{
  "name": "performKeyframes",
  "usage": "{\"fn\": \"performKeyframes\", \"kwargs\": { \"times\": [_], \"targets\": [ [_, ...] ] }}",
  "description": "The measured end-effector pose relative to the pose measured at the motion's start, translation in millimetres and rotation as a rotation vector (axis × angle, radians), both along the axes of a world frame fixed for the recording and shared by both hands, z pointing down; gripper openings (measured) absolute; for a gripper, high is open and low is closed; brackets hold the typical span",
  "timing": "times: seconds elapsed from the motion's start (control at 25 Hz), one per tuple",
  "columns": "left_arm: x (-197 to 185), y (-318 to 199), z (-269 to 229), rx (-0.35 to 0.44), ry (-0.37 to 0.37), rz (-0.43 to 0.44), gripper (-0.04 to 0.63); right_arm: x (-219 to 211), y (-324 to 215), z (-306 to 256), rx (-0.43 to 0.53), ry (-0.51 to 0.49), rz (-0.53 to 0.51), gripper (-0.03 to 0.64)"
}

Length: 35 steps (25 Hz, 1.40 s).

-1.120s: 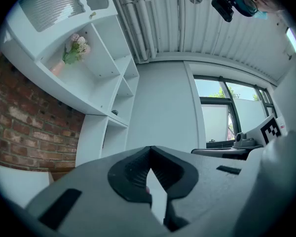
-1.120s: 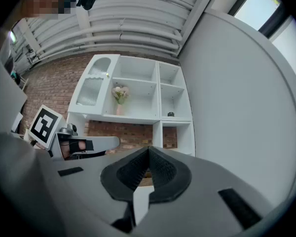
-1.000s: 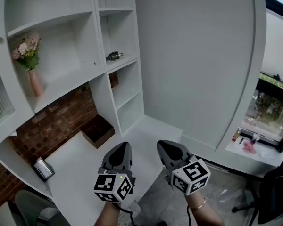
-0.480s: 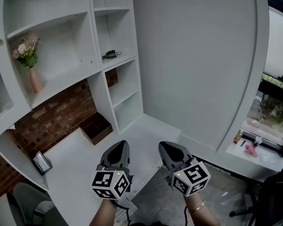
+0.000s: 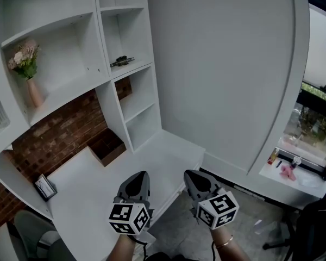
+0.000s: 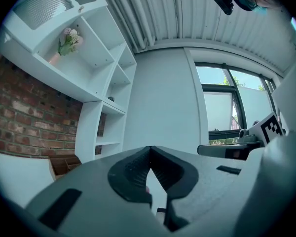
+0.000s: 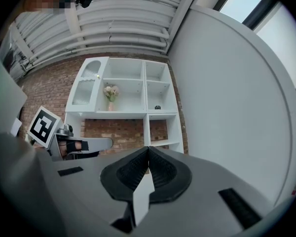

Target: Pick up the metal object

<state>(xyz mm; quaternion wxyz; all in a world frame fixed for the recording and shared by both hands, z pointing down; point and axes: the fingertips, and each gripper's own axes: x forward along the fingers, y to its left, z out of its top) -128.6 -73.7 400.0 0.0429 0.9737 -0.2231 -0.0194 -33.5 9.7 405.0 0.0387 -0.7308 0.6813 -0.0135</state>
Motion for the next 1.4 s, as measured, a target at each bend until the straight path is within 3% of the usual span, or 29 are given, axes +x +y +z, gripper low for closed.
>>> {"fn": "performKeyframes", "kwargs": {
  "times": [0.16,0.44,0.68,0.96,1.16,1.4],
  "targets": [
    [1.5,-5.6,-2.6,0.01,-0.001,-0.01,0.009,3.1,0.0,6.1,-0.023,0.003,-0.006,0.006],
    [14.2,-30.2,-57.5,0.232,-0.065,-0.041,0.009,15.3,-9.0,8.6,-0.031,-0.009,-0.006,0.005],
    [38.9,-62.6,-96.4,0.342,-0.079,-0.049,0.009,26.9,-35.1,8.5,-0.022,-0.011,-0.037,0.005],
    [80.9,-142.3,-144.7,0.47,-0.133,-0.081,0.012,61.6,-96.8,21.4,-0.04,-0.03,-0.093,0.005],
    [114.2,-200.4,-184.9,0.579,-0.191,-0.135,0.051,87.0,-152.2,23.1,-0.049,-0.052,-0.16,0.006],
    [147.1,-254.4,-212.0,0.643,-0.256,-0.177,0.071,101.7,-213.4,14.1,-0.031,-0.062,-0.223,0.005]
  ]
}}
